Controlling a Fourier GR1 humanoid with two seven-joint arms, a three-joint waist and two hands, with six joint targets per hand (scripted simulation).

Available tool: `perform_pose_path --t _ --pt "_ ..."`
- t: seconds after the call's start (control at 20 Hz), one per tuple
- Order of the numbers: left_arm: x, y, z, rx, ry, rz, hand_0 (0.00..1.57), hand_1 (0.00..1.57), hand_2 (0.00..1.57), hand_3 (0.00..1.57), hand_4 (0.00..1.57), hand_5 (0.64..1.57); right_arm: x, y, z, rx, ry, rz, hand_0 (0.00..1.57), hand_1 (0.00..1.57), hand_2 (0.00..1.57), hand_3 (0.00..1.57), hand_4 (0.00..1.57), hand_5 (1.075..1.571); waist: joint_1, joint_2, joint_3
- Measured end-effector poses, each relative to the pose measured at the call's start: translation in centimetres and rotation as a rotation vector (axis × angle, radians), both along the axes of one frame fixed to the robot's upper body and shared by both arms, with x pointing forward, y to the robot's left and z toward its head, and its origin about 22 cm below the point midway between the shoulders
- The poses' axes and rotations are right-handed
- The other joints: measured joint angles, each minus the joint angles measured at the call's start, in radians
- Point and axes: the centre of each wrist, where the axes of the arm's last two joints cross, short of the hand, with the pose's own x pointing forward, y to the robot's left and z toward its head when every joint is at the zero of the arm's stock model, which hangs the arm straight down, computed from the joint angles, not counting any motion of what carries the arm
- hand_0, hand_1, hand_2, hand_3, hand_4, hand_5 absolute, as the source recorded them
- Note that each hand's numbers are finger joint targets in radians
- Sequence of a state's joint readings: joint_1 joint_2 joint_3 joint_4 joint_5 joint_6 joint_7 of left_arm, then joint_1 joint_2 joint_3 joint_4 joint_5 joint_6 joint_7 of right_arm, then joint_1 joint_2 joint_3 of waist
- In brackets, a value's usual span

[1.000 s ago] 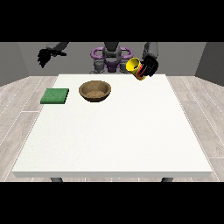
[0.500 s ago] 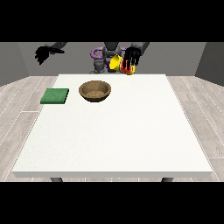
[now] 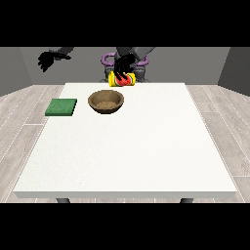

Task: Pick the cup and pour the ball into the bowl, then pick the bowl and place it on the pad

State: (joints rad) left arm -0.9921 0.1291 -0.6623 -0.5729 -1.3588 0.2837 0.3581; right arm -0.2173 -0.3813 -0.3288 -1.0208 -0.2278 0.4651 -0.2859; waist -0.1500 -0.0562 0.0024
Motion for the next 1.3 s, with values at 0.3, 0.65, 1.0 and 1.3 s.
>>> perform_pose_path --t 0.3,0.65,1.0,1.3 --pt "-0.9 -2.1 -1.0 0.32 -0.036 -0.06 1.45 1.45 1.57 1.57 1.53 1.143 -0.2 -0.2 -0.5 0.002 0.012 -0.014 0.0 0.0 0.0 0.0 0.0 1.571 0.014 -0.022 -0.0009" --pt "-1.3 -3.8 -0.3 0.452 -0.053 -0.109 1.45 1.45 1.57 1.57 1.54 1.136 0.0 -0.4 -0.2 0.008 0.037 -0.026 0.0 0.0 0.0 0.0 0.0 1.569 0.039 -0.024 -0.0021" --pt "-0.4 -0.5 1.1 -0.232 0.039 0.073 1.17 1.17 1.44 1.27 1.46 1.17 -1.5 -0.2 -1.5 0.019 0.086 -0.063 0.0 0.0 0.0 0.0 0.1 1.565 0.094 -0.044 -0.0104" --pt "-1.7 1.3 -0.1 -0.931 0.129 0.201 0.0 0.0 0.0 0.0 0.0 1.541 -0.9 1.9 -2.0 0.048 0.077 -0.075 0.0 0.0 0.0 0.0 0.33 1.568 0.136 0.017 -0.022"
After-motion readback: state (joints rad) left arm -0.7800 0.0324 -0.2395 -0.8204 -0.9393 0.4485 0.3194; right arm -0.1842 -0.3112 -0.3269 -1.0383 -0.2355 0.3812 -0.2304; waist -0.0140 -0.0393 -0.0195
